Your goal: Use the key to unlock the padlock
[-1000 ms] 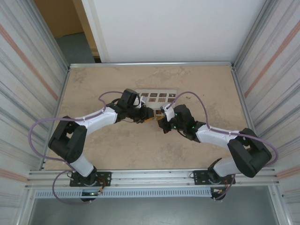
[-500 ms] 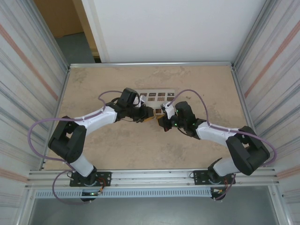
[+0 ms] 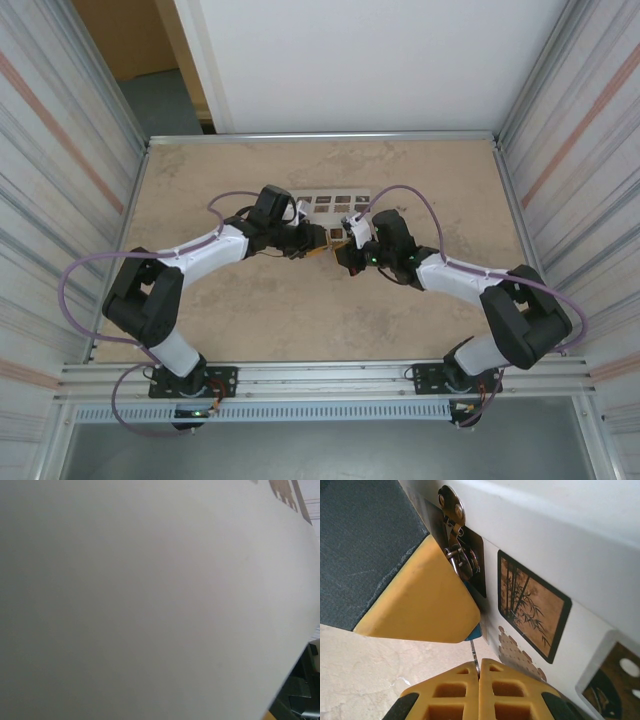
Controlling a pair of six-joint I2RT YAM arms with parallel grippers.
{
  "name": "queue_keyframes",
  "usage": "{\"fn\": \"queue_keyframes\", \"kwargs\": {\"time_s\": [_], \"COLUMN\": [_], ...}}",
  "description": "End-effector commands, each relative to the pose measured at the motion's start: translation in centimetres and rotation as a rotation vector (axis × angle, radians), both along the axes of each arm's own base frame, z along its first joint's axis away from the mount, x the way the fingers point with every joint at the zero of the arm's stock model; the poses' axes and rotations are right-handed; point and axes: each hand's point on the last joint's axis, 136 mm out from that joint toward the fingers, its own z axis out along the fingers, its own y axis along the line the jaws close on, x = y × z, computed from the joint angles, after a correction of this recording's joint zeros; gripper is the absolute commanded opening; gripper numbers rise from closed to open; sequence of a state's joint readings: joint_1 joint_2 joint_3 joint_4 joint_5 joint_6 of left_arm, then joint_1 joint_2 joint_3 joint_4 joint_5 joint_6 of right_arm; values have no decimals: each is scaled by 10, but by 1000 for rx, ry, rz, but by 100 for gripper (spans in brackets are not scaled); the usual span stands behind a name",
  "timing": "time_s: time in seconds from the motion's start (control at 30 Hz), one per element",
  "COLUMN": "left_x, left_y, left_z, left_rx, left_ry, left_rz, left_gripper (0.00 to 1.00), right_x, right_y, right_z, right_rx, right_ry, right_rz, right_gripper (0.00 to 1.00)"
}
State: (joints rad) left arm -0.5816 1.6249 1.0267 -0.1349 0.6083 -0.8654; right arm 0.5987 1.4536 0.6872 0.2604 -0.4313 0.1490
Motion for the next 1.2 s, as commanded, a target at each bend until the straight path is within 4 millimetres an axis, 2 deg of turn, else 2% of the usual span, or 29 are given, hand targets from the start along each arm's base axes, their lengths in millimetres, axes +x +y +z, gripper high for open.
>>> {"fn": "queue_keyframes", "kwargs": {"time_s": [0.0, 0.23, 0.43, 0.53, 0.6, 0.9, 1.17], "left_x": [-35, -38, -40, -41, -39, -30, -22], "left_y": [-24, -26, -27, -28, -27, -27, -28], "left_z": [27, 31, 36, 31, 27, 13, -11], "left_rx": [-100, -113, -124, -116, -107, -107, -105], "left_ry": [20, 21, 19, 27, 27, 13, 24], "left_rz": [-175, -189, -194, -197, -189, -138, -99], "left_gripper": [10, 10, 10, 10, 10, 12, 15], "right_x": [36, 39, 44, 42, 40, 37, 25], "right_y": [25, 29, 22, 26, 31, 20, 5], "right_z": [96, 104, 100, 109, 109, 65, 6], "right_rx": [213, 217, 221, 266, 256, 175, 93], "right_ry": [-245, -266, -263, -261, -262, -164, -47], "right_rz": [6, 35, 13, 22, 26, -7, -53], "right_gripper": [0, 0, 0, 0, 0, 0, 0]}}
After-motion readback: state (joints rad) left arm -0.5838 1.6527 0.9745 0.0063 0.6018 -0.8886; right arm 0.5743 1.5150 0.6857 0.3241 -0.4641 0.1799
